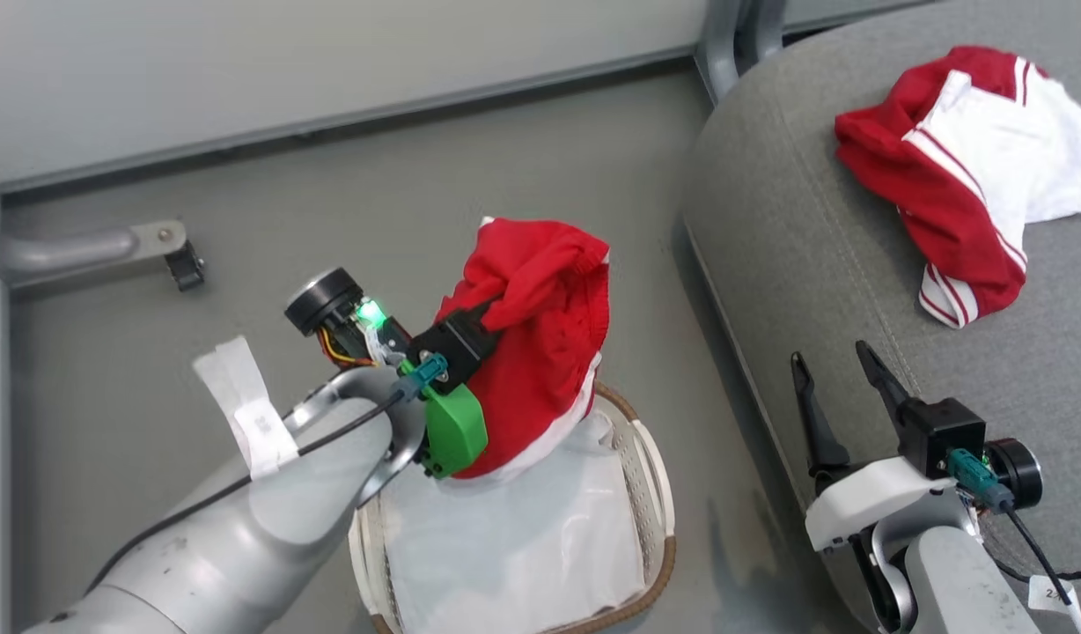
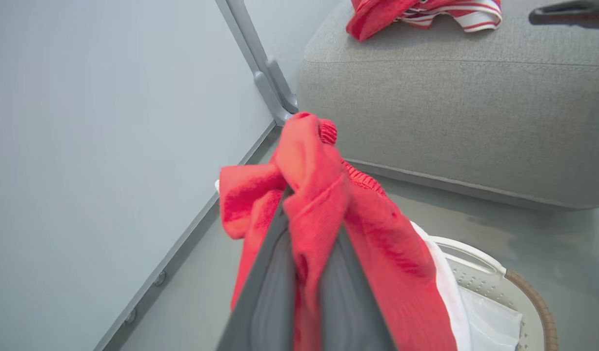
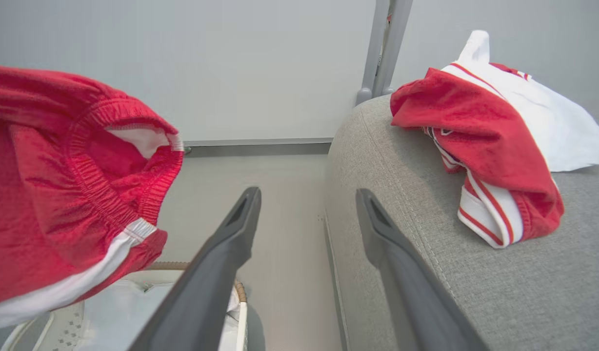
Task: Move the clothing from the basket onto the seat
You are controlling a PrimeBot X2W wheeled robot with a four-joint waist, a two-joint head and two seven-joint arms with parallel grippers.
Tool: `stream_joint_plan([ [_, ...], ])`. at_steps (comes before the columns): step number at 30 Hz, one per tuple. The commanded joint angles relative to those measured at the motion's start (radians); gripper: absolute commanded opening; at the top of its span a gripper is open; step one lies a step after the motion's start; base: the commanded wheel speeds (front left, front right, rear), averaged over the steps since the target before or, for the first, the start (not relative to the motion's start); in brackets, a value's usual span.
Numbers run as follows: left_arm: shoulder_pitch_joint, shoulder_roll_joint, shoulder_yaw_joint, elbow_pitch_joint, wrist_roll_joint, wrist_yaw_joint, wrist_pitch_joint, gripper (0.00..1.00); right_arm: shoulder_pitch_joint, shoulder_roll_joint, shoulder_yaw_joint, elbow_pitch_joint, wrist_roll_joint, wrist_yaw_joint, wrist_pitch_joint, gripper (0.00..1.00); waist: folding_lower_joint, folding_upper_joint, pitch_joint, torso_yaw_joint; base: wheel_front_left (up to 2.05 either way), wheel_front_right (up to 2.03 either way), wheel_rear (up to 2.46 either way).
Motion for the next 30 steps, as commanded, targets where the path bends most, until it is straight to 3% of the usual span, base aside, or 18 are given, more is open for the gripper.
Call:
stream_joint_plan([
  [1,-0.031,0.019,0.002,-0.011,0.011,-0.003,-0.003,0.00,0.024,-0.004,0.002,0.003,-0.004,-0.001,-0.002,1.00,0.0000,0.0120,-0.170,0.054,0.00,0.00,0.00],
  [20,-0.202,0.032,0.047,-0.059,0.016,0.014,-0.002,0.00,0.013,-0.004,0.052,-0.004,-0.024,-0.001,-0.002,1.00,0.0000,0.0120,-0.231,0.025,0.00,0.00,0.00],
  [30,-0.178,0.016,0.041,-0.099,0.005,0.015,-0.002,0.00,-0.090,-0.004,0.216,-0.020,0.074,-0.001,-0.002,1.00,0.0000,0.0120,-0.231,0.038,0.00,0.00,0.00],
])
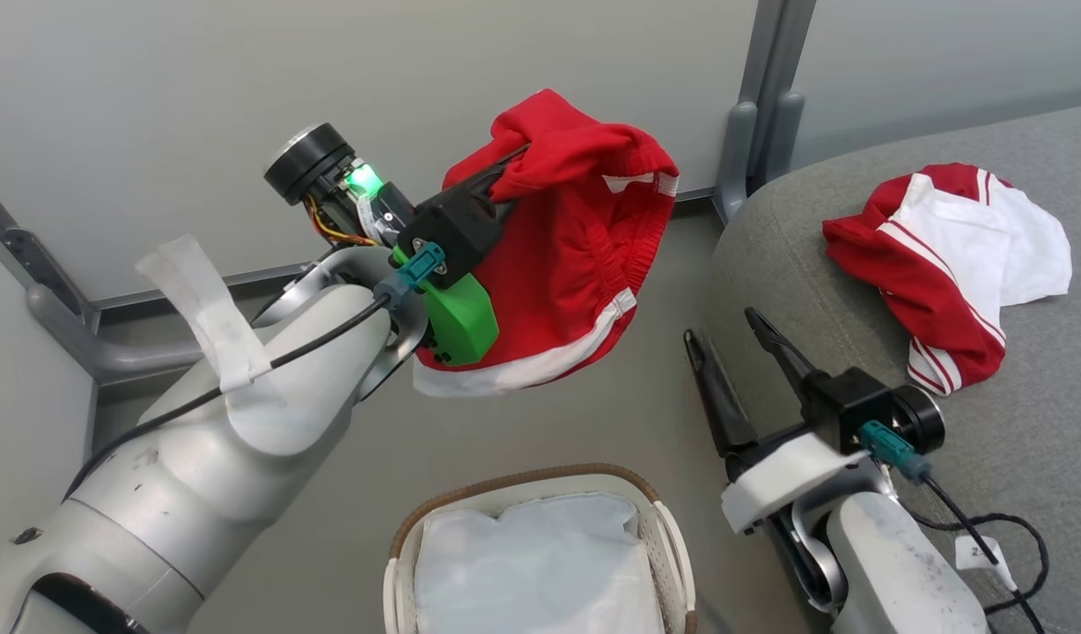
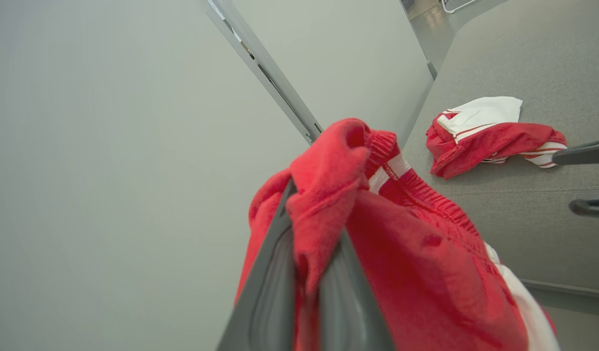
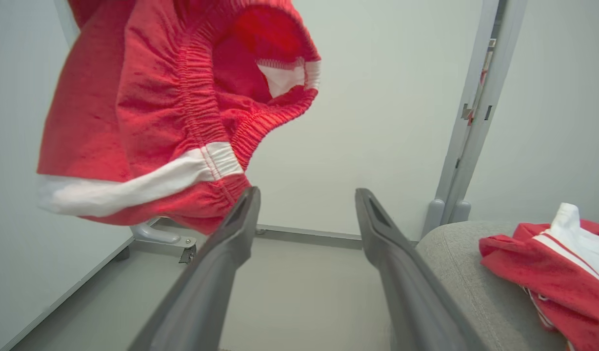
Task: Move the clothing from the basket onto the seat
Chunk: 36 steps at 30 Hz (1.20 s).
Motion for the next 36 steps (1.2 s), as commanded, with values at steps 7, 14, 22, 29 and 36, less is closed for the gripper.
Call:
stream_joint_plan([
  [7,0.003,-0.025,-0.003,-0.037,0.007,0.006,0.000,0.00,-0.126,-0.004,0.095,0.118,0.013,-0.001,-0.002,1.00,0.0001,0.0119,0.002,0.024,0.00,0.00,0.00],
  [14,0.018,-0.049,-0.023,-0.070,0.015,0.003,0.000,0.00,-0.218,-0.036,0.252,0.211,0.137,-0.001,-0.002,1.00,0.0001,0.0119,-0.003,0.042,0.00,0.00,0.00],
  [22,0.025,-0.054,-0.043,-0.106,0.015,-0.001,0.000,0.00,-0.301,-0.117,0.437,0.205,0.295,-0.001,-0.002,1.00,0.0001,0.0119,-0.007,0.053,0.00,0.00,0.00],
  [29,0.034,-0.049,-0.049,-0.111,0.001,-0.002,0.000,0.00,-0.354,-0.168,0.540,0.157,0.392,-0.001,-0.002,1.00,0.0001,0.0119,-0.008,0.056,0.00,0.00,0.00],
  [36,0.050,-0.043,-0.036,-0.087,-0.028,0.006,0.001,0.00,-0.363,-0.166,0.554,0.115,0.374,-0.001,-0.002,0.00,0.0001,0.0119,-0.001,0.058,0.00,0.00,0.00],
])
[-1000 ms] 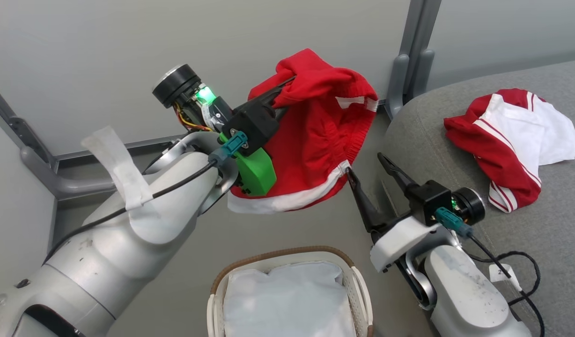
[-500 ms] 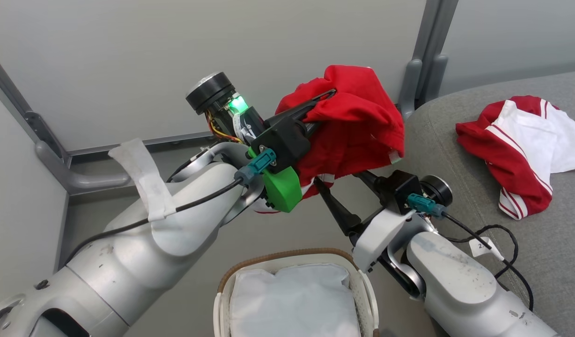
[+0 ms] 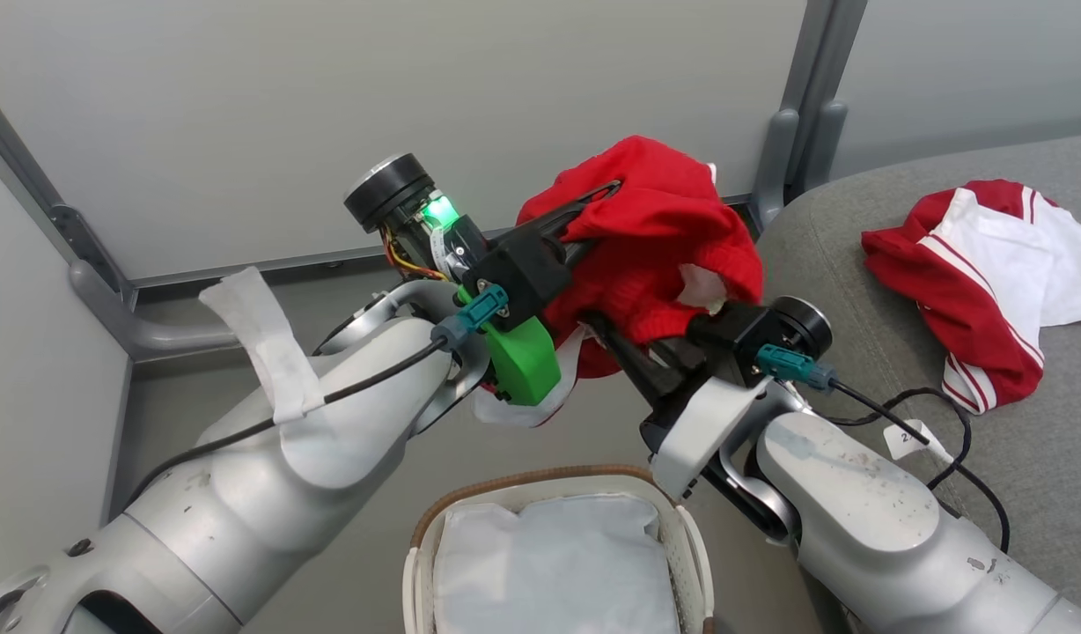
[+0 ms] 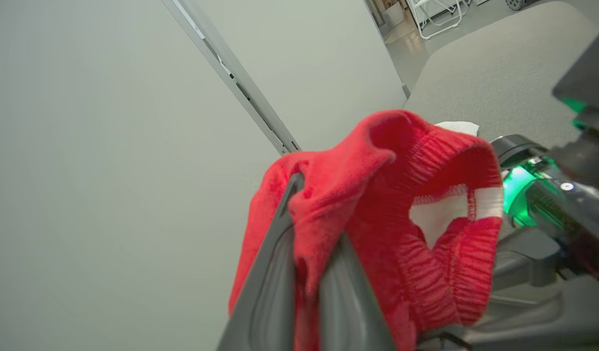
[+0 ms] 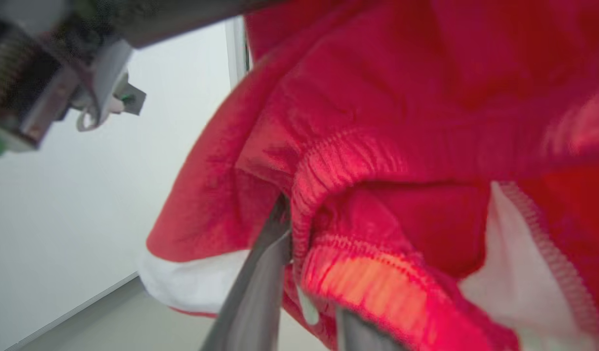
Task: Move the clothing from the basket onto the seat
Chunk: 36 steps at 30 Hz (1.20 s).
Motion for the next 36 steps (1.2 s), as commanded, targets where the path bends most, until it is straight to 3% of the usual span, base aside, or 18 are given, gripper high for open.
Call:
stream_joint_plan([
  [1,0.019,0.008,0.008,0.011,-0.016,0.006,0.002,0.00,-0.002,-0.004,-0.006,-0.013,-0.011,-0.001,-0.002,0.00,0.0000,0.0120,0.002,0.000,0.00,0.00,0.00],
  [4,0.034,0.013,0.018,0.031,-0.037,0.010,0.004,0.00,0.011,-0.004,-0.029,-0.040,-0.033,-0.001,-0.002,0.00,0.0000,0.0120,0.005,-0.001,0.00,0.00,0.00],
  [6,0.047,0.017,0.026,0.049,-0.054,0.010,0.004,0.15,0.021,-0.005,-0.054,-0.056,-0.049,-0.001,-0.002,0.00,0.0000,0.0120,0.008,-0.002,0.00,0.00,0.00],
  [8,0.064,0.019,0.035,0.065,-0.076,0.010,0.003,0.42,0.029,-0.005,-0.082,-0.070,-0.067,-0.001,-0.002,0.00,0.0000,0.0120,0.010,-0.004,0.00,0.00,0.00],
  [9,0.074,0.018,0.042,0.071,-0.087,0.011,0.002,0.89,0.033,-0.006,-0.099,-0.075,-0.077,-0.001,-0.002,0.00,0.0000,0.0120,0.012,-0.005,0.00,0.00,0.00],
  [10,0.083,0.018,0.049,0.075,-0.095,0.012,0.001,1.00,0.035,-0.006,-0.113,-0.078,-0.087,-0.001,-0.002,0.00,0.0000,0.0120,0.013,-0.005,0.00,0.00,0.00],
  [21,0.264,0.004,0.138,0.060,-0.151,0.025,-0.001,1.00,0.077,-0.010,-0.239,-0.071,-0.203,-0.001,-0.002,0.00,0.0000,0.0120,0.026,-0.007,0.00,0.00,0.00],
  [36,0.462,-0.026,0.244,0.011,-0.097,0.009,0.000,1.00,0.136,-0.037,-0.320,-0.053,-0.251,-0.001,-0.002,0.00,0.0000,0.0120,0.050,-0.032,0.00,0.00,0.00],
])
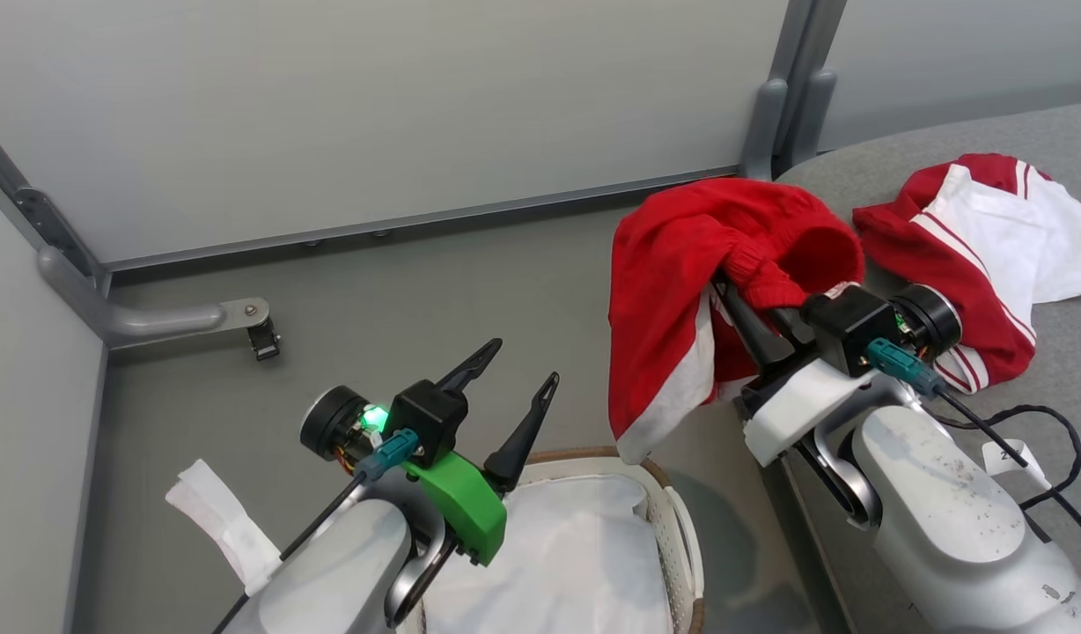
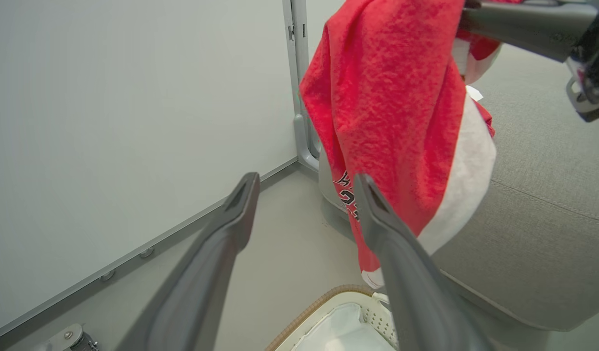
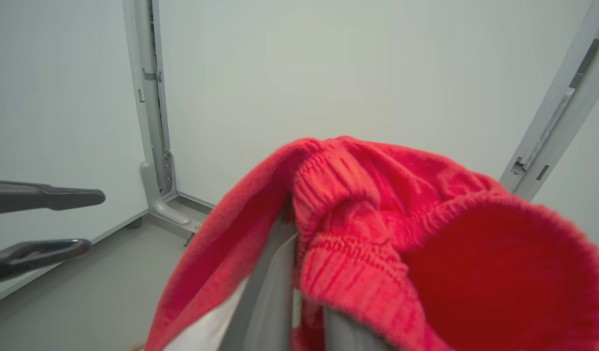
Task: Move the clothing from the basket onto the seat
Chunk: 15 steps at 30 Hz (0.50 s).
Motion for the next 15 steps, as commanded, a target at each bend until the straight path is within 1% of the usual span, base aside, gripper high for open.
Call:
stream_joint_plan([
  [1,0.018,-0.007,0.008,-0.002,0.012,-0.006,0.000,1.00,0.010,-0.006,-0.006,-0.001,-0.010,-0.001,-0.002,0.00,0.0000,0.0120,0.008,-0.018,0.00,0.00,0.00],
  [6,0.029,-0.015,0.023,-0.004,0.033,-0.012,0.000,1.00,-0.002,-0.010,-0.013,-0.005,-0.021,-0.001,-0.002,0.00,0.0000,0.0120,0.033,-0.088,0.00,0.00,0.00],
  [15,0.007,-0.032,0.039,-0.006,0.073,-0.020,0.000,1.00,0.000,-0.028,-0.087,-0.033,-0.046,-0.001,-0.002,0.00,0.0000,0.0120,0.110,-0.262,0.00,0.00,0.00],
])
